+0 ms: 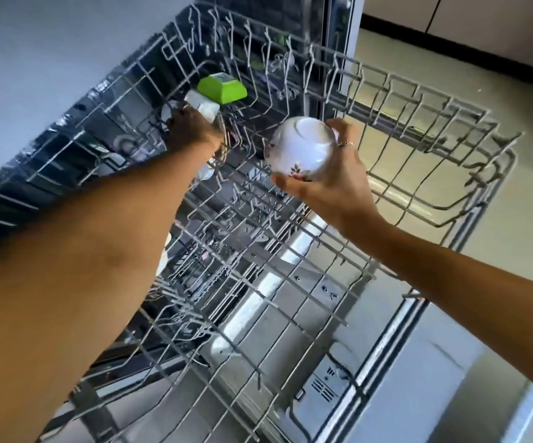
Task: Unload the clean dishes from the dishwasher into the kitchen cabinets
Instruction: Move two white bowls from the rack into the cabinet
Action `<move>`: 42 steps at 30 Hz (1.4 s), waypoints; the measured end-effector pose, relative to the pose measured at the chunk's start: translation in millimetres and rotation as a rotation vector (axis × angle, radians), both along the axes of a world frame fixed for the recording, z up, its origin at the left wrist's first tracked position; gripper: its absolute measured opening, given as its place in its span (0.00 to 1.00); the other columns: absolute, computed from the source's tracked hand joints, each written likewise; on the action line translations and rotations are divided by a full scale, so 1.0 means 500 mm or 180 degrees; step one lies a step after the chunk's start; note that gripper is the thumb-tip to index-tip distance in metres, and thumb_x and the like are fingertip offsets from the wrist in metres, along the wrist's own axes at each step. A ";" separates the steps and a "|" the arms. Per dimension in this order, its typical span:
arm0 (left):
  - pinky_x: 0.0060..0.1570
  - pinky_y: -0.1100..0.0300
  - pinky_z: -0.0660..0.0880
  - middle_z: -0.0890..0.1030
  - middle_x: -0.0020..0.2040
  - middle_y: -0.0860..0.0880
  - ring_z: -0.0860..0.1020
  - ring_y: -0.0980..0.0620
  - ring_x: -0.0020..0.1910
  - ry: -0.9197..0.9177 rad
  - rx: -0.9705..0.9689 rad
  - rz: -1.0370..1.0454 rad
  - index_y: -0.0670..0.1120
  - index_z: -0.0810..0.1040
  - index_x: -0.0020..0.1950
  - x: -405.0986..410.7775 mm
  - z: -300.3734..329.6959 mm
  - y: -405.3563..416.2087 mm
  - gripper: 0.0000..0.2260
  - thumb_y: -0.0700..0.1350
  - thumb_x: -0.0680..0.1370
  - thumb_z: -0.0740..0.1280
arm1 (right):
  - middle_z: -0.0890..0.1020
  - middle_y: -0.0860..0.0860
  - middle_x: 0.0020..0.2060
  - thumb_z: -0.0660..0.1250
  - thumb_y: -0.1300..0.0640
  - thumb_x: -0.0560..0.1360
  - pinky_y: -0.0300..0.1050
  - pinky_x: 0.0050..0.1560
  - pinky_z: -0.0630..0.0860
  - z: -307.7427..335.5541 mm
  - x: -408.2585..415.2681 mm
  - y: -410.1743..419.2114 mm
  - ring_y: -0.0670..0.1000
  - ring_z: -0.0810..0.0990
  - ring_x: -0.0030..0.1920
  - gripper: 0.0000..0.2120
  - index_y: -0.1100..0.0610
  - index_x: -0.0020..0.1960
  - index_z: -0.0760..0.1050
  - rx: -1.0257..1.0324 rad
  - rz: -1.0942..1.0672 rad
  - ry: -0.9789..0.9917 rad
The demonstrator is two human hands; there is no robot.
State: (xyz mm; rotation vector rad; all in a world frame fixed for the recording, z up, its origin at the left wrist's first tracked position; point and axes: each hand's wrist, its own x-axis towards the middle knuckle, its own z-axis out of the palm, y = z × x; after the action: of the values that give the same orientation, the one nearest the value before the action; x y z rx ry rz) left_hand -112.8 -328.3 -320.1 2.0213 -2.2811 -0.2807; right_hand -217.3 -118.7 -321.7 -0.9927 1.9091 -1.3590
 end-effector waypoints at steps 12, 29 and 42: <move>0.67 0.49 0.63 0.67 0.69 0.41 0.69 0.42 0.67 0.0066 -0.0384 0.0125 0.40 0.64 0.71 0.002 -0.016 -0.010 0.27 0.50 0.76 0.67 | 0.71 0.52 0.66 0.78 0.35 0.53 0.56 0.59 0.78 -0.016 0.003 -0.009 0.57 0.77 0.61 0.52 0.44 0.68 0.55 0.0037 0.0007 -0.0183; 0.58 0.49 0.73 0.68 0.66 0.39 0.73 0.40 0.61 0.0624 -0.0928 0.0129 0.36 0.68 0.67 0.031 0.054 0.047 0.25 0.50 0.75 0.66 | 0.72 0.52 0.66 0.78 0.35 0.51 0.56 0.58 0.78 0.005 0.017 0.014 0.56 0.76 0.62 0.53 0.44 0.69 0.56 0.0122 -0.0069 -0.0193; 0.60 0.46 0.72 0.73 0.62 0.35 0.72 0.38 0.61 0.0959 -0.0784 -0.0526 0.35 0.61 0.70 0.134 0.165 0.351 0.33 0.50 0.73 0.70 | 0.73 0.54 0.63 0.78 0.31 0.48 0.57 0.57 0.78 0.161 0.070 0.179 0.58 0.77 0.60 0.54 0.42 0.67 0.56 -0.0117 -0.0033 -0.0303</move>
State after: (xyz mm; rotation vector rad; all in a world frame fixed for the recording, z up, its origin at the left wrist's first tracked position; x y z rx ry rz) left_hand -45.6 -152.6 -237.9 1.5608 -2.1731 -0.2775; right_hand -182.2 -29.2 -241.0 -0.9200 1.8273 -1.4261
